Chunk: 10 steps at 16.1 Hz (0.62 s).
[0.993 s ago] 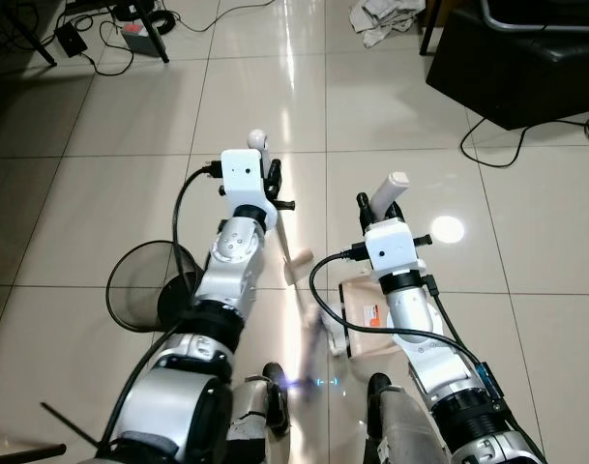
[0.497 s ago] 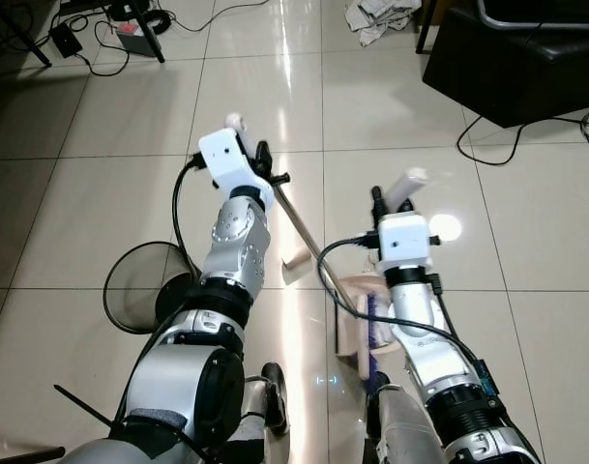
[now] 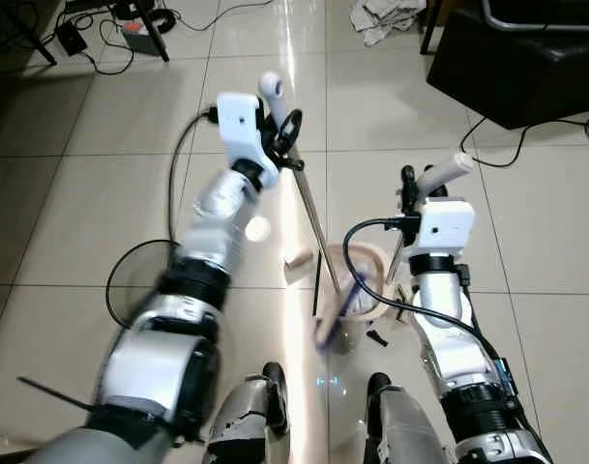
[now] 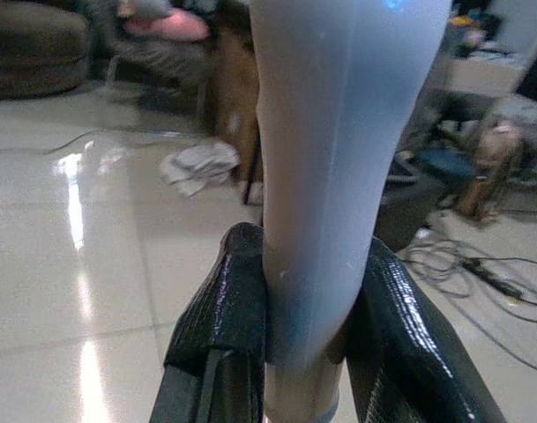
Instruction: Sweep floor
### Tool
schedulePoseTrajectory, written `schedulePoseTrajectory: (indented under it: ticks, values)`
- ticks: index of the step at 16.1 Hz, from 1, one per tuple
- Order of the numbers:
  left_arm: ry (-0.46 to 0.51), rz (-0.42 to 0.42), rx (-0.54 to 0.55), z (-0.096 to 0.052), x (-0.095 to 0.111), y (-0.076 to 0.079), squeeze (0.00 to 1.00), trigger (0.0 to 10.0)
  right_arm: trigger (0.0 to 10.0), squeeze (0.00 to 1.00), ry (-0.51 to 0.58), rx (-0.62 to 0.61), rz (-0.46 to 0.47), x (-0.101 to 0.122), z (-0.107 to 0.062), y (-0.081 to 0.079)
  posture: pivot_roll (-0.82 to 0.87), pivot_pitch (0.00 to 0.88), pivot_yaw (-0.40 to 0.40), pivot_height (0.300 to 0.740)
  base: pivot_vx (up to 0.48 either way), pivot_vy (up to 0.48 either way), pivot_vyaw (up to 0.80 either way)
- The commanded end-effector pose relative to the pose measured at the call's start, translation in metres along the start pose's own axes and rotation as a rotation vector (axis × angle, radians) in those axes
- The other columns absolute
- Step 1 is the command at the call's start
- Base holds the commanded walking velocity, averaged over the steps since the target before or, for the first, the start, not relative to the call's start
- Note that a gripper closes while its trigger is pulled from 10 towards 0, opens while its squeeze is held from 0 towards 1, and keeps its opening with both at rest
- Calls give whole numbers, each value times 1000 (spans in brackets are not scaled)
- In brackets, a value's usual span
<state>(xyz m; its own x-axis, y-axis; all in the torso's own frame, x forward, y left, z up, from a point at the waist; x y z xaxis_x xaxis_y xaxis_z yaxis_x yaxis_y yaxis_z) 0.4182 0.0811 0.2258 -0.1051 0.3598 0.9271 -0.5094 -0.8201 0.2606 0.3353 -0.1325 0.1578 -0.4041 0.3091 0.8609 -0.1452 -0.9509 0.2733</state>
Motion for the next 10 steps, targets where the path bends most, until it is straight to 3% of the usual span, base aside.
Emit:
schedulePoseTrajectory:
  ticks: [1,5,7,9,10]
  values:
    - [43,5,-67,2,22,3,0,10000,10000,0,6,-13,13,3,-2,5,51,238,132,740,0,0,0]
    - [83,39,-176,2,62,3,0,10000,10000,0,-2,-28,0,0,0,13,53,219,132,740,0,0,0]
    - [118,76,-180,-2,90,-8,0,10000,10000,0,1,-31,-7,0,0,16,52,199,130,740,0,0,0]
    - [138,101,-157,-5,103,-17,0,10000,10000,0,3,-37,-9,0,0,19,52,190,129,740,0,0,0]
    - [156,157,-128,-7,114,-25,0,10000,10000,0,8,-44,-10,1,1,21,52,180,129,740,0,0,0]
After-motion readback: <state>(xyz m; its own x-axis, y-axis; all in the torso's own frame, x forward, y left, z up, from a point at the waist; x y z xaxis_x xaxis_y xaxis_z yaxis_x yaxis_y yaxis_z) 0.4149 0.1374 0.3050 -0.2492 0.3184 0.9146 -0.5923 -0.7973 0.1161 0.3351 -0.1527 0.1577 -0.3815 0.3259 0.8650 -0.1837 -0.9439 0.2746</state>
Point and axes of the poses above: a point about 5 cm out from each wrist's last joint towards the gripper, its own z axis pointing out of the wrist towards the gripper, its own x axis along the axis of the wrist's last joint, y = z × x, the point moved 3 cm from there along z, pointing out of the wrist towards the gripper, and after that the axes turned 9 degrees about -z, right-handed, at the moved point
